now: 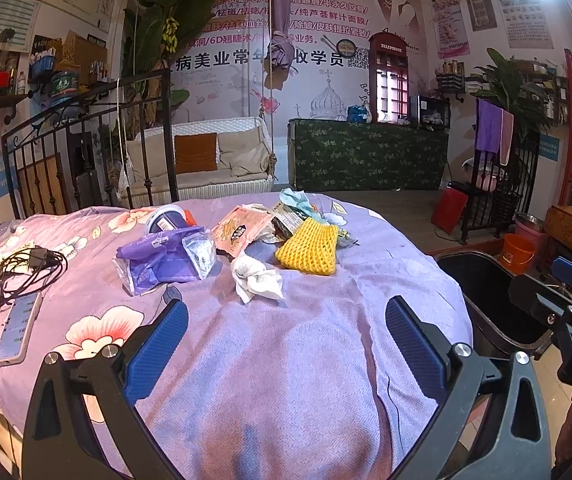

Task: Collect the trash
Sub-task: 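Move both tools toward the trash on the table, then grasp the yellow foam net with the right tool while the left tool grasps the white tissue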

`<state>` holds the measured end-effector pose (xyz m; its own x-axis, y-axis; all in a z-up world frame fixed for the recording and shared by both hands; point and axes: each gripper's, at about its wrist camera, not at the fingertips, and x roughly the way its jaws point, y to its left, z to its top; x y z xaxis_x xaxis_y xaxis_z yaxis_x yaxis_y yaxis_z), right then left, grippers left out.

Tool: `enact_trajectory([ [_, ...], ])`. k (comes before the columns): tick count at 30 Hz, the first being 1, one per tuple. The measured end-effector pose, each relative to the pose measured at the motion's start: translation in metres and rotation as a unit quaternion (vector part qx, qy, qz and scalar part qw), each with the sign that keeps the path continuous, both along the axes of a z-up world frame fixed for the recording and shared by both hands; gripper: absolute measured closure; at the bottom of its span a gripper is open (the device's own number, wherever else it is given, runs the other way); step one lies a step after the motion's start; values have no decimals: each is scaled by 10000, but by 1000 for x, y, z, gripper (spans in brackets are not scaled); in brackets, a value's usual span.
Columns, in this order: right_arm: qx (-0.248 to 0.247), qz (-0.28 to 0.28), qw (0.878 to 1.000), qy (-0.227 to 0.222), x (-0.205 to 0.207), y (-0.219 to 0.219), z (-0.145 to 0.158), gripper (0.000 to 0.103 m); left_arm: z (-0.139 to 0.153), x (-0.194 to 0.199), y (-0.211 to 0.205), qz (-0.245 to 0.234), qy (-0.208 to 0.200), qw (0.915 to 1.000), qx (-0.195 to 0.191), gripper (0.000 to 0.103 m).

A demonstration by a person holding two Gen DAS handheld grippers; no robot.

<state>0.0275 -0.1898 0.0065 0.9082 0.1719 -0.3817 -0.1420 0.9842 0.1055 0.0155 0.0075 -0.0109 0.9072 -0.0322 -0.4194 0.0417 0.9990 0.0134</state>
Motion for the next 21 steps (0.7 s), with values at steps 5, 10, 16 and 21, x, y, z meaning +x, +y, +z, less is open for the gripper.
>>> enact_trajectory([
  [5, -48, 263, 9986, 461, 23, 6, -16, 4, -10, 9, 13, -43, 246, 9997, -86, 5],
  [10, 18, 697, 9919, 1064, 61, 15, -36, 4, -16, 34, 33, 5, 555, 9983, -168, 5],
  [16, 110, 1147, 9817, 1518, 109, 27, -41, 5, -21, 84, 51, -52, 1079, 9935, -370, 11],
  [21, 262, 1323, 9734, 1852, 162, 38, -46, 12, -26, 127, 53, -83, 1436, 9891, -319, 17],
])
